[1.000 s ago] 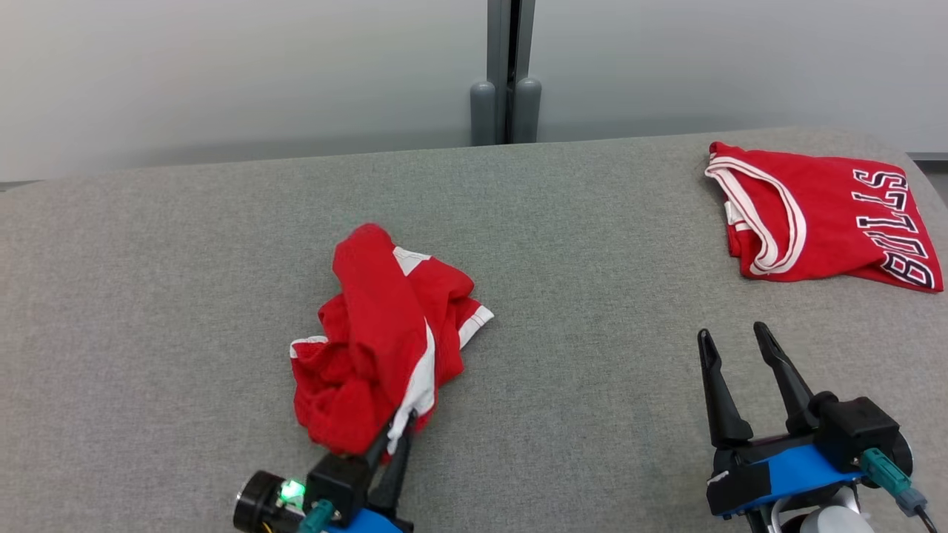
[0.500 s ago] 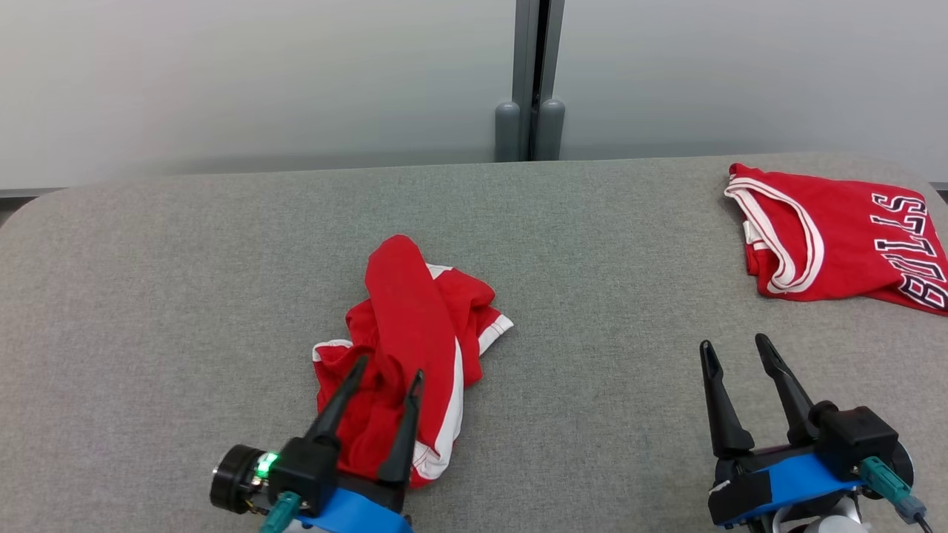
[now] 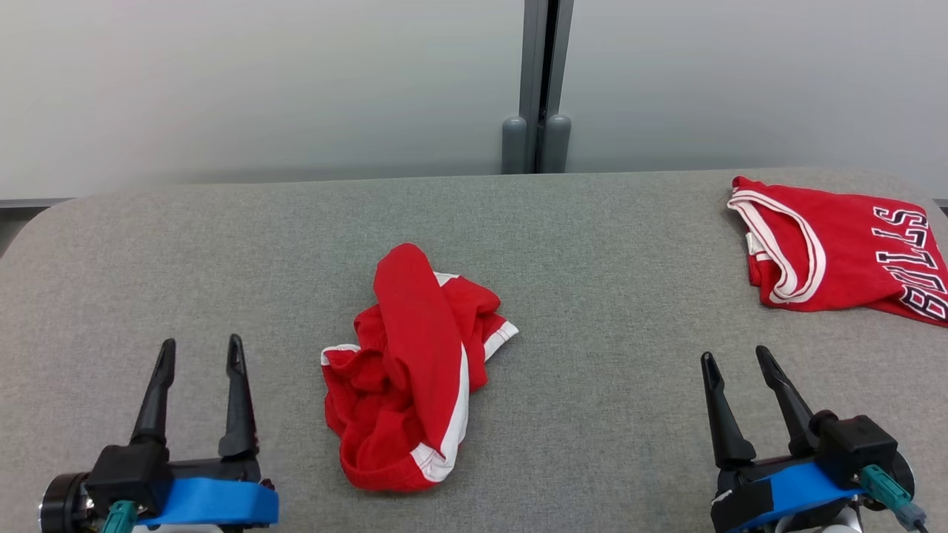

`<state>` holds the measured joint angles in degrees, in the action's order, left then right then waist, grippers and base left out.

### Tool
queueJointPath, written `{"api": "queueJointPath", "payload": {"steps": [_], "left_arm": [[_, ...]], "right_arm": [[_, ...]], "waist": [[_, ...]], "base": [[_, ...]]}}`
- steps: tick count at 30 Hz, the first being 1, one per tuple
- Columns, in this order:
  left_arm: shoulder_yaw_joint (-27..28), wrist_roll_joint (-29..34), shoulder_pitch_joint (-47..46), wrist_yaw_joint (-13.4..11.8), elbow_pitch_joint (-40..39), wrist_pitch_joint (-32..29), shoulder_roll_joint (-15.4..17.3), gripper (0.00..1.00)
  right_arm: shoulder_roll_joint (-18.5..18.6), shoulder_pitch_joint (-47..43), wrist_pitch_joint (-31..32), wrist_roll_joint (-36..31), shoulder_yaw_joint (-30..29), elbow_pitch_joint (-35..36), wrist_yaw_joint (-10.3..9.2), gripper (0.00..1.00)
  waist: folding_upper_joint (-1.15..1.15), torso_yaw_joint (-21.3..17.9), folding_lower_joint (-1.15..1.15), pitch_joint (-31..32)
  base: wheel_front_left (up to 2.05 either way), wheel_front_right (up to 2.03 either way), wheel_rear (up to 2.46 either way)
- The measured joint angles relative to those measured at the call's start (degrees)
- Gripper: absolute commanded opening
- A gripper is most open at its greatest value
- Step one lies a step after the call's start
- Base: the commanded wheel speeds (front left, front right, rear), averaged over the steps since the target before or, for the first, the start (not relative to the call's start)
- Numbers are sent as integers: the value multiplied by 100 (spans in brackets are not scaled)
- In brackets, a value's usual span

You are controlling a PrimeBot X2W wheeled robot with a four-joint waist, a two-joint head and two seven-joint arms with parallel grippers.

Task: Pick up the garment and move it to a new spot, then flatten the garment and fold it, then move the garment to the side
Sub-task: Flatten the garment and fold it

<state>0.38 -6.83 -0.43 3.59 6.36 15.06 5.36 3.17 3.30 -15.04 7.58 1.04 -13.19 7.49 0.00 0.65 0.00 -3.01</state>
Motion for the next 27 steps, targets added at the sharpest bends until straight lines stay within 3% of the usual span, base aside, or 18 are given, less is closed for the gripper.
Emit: {"api": "queueJointPath", "payload": {"steps": [17,27], "left_arm": [[243,296,203,255,229,0,-140,100],[13,335,-54,309,230,1,-202,100]], "right_arm": [[143,-12,0,-22,86,-430,0,100],[469,1433,0,-53,762,-1063,0,100]], "waist": [[1,225,0,71],[0,623,1,-172]], "base": [[0,0,0],[0,0,0]]}}
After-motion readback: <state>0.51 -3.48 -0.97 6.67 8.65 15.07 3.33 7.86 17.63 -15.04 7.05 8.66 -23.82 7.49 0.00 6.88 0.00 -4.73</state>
